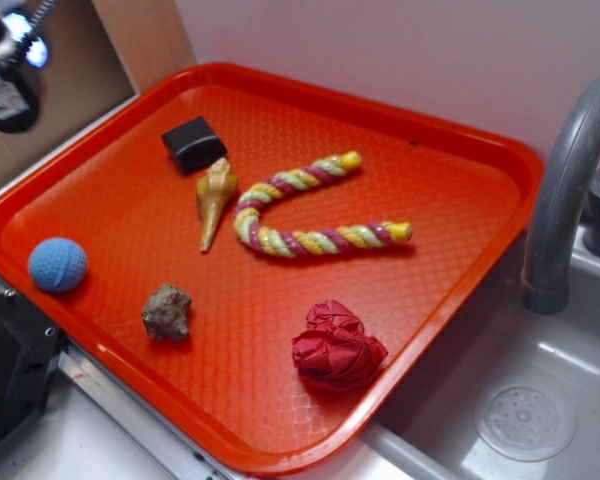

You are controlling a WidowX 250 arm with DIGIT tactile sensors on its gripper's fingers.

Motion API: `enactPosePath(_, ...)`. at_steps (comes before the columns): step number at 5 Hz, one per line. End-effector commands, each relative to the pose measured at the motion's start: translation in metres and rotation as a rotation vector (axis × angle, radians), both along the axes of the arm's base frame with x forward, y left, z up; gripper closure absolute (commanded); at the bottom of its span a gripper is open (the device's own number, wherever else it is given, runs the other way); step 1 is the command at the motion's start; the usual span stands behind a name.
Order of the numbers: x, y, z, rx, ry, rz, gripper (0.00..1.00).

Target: Grab the red paper.

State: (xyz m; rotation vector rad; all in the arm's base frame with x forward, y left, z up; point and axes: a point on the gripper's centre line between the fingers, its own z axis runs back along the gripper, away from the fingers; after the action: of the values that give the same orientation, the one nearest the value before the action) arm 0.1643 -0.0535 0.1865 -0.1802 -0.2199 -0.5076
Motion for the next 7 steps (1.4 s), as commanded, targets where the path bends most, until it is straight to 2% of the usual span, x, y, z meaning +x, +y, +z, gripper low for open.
enactPosePath(1,0.013,-0.063,-0.039,0.122,-0.054,-0.479,0.00)
enactPosePath(2,0.012,-0.083,-0.055,0.152,-0.053,-0.632,0.00)
enactPosePath(3,0.019,-0.092,-0.066,0.163,-0.046,-0.682,0.00)
enactPosePath(4,0.022,-0.102,-0.076,0.148,-0.038,-0.726,0.00)
enactPosePath(7,0.029,-0.129,-0.121,0.174,0.052,-0.864,0.00)
